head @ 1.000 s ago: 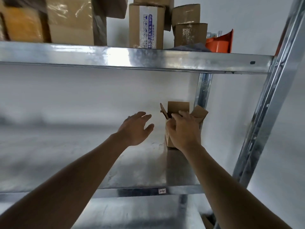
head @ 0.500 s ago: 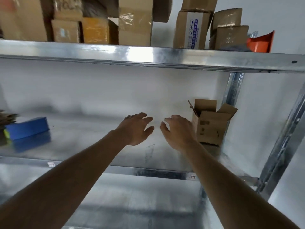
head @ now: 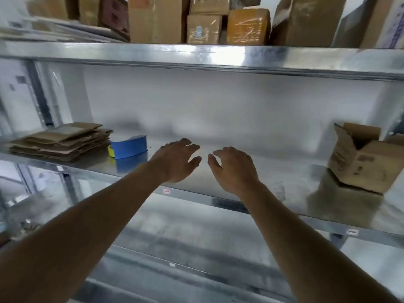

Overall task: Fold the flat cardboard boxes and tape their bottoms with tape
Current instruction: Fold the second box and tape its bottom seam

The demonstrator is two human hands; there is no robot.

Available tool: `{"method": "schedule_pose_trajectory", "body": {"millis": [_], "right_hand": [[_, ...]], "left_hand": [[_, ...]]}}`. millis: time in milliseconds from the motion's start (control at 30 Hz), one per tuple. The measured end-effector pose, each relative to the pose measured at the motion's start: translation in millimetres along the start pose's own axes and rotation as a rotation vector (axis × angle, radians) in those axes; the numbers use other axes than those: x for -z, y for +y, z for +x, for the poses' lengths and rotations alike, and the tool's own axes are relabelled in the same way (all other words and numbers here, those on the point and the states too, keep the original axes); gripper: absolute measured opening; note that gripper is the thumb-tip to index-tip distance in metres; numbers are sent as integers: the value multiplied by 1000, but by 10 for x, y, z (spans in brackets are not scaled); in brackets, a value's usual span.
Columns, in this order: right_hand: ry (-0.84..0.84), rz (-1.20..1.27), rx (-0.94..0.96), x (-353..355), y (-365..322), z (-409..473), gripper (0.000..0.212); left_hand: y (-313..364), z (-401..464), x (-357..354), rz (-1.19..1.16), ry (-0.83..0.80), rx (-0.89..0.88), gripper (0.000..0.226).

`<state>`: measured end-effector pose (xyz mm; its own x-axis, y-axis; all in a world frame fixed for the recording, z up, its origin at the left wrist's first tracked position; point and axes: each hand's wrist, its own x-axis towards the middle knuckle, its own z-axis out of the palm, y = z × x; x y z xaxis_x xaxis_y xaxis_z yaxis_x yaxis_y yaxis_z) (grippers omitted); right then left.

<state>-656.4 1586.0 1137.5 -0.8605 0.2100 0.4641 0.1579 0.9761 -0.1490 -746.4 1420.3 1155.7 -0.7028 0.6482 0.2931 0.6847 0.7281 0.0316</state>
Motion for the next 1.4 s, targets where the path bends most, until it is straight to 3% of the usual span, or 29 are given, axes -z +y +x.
{"method": "schedule_pose_trajectory", "body": {"millis": [333, 433, 567, 767, 900, 1100, 1233, 1400], "right_hand": [[-73, 137, 131, -583, -1298, 498, 51], [-79, 168, 176, -790, -1600, 775, 48], [-100, 220, 230, -1110, -1980, 1114, 51], [-102, 267, 370, -1418, -2678, 1678, 42], [-100, 305, 442, -1601, -3126, 1990, 44], [-127, 320, 418, -2036, -3781, 2451, 41], [-149, 326, 335, -2271, -4254, 2685, 44], [-150, 312, 157, -2536, -4803, 2917, 49]], "left_hand": [[-1382, -386, 40, -15, 33, 162, 47], [-1780, -444, 58, -3, 43, 196, 70], [-2442, -454, -56, 38, 54, 241, 80], [-3115, -393, 43, 7, 116, 310, 34], [-3638, -360, 14, 2, 93, 366, 51], [-4516, -315, -43, 10, 92, 395, 67], [-5242, -250, -95, 39, 74, 362, 52], [-6103, -81, -126, 9, 20, 269, 53]]}}
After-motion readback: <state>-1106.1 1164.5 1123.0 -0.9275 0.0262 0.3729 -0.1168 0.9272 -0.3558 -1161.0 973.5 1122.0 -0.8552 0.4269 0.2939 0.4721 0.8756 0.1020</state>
